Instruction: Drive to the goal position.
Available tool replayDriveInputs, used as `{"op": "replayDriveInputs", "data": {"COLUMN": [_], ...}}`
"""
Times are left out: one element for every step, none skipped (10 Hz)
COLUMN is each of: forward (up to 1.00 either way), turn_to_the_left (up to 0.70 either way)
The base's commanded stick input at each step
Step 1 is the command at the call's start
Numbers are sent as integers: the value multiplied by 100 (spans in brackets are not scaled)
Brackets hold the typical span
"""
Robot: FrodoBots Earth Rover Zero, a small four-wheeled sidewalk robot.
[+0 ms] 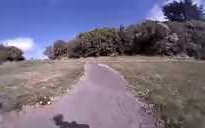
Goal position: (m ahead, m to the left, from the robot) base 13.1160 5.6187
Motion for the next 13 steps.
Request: {"op": "replayDriveInputs", "data": {"forward": [70,70,70,70,70,70,70,70,70,70,70,70,70], "turn_to_the_left": [0,0,0,0,0,0,0,0,0,0,0,0,0]}}
